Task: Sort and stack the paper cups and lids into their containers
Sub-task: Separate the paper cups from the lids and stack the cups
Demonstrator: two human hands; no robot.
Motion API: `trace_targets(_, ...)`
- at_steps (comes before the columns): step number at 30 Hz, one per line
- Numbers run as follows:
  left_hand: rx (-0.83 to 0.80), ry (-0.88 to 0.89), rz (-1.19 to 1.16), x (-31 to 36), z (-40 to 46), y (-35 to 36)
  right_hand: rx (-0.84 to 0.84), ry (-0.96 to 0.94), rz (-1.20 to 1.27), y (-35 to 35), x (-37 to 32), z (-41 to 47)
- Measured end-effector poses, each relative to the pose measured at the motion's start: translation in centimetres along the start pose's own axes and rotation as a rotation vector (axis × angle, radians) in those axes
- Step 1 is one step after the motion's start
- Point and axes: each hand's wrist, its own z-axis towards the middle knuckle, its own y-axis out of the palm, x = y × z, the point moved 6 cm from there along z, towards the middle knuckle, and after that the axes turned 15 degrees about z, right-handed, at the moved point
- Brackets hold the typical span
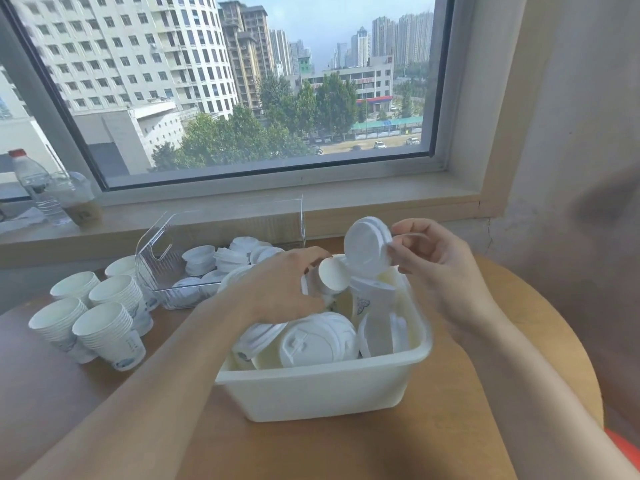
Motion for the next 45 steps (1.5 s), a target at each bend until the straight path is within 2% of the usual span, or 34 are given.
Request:
trace_targets(6,0.131,-0.011,-0.051,-0.1,-0.5,-0.7,0.0,-0.019,-0.007,-0.1,-0.2,0.0)
trace_targets(13,0.596,-0.1,-0.275,-1.9,-4.6,-4.2,-0.067,-0.045,-0.018,1.5,-0.3,-0.3)
trace_targets(16,0.776,-0.144,-0.304,-2.6,-6.7,-5.0,-0.181,-0.05,-0.13,3.5,0.0,-0.7)
trace_targets(19,0.89,-0.178,-0.299,-2.6,-8.0,-5.3,-0.378,-0.071,-0.404,5.2,0.3,-1.3)
trace_targets(23,0.813,-0.129,-0.309,-1.6,-7.7,-3.8,-0.371,-0.123,-0.804,4.4,0.3,-1.1)
trace_targets(27,0.616,-0.152,-0.26,-1.9,-7.0,-1.6,-0.462,0.007,-0.977,3.8,1.5,-1.2)
trace_targets(33,0.484,-0.167,-0.293,-3.1,-7.2,-0.5,-0.53,0.132,-1.102,3.9,2.1,-1.1)
trace_targets(41,0.514,-0.159,-0.298,-3.7,-7.5,0.1,-0.626,0.179,-1.143,4.1,3.5,-0.3)
trace_targets(45,0.523,-0.154,-0.311,-3.8,-7.6,0.3,-0.618,0.169,-1.124,3.9,3.6,-0.2)
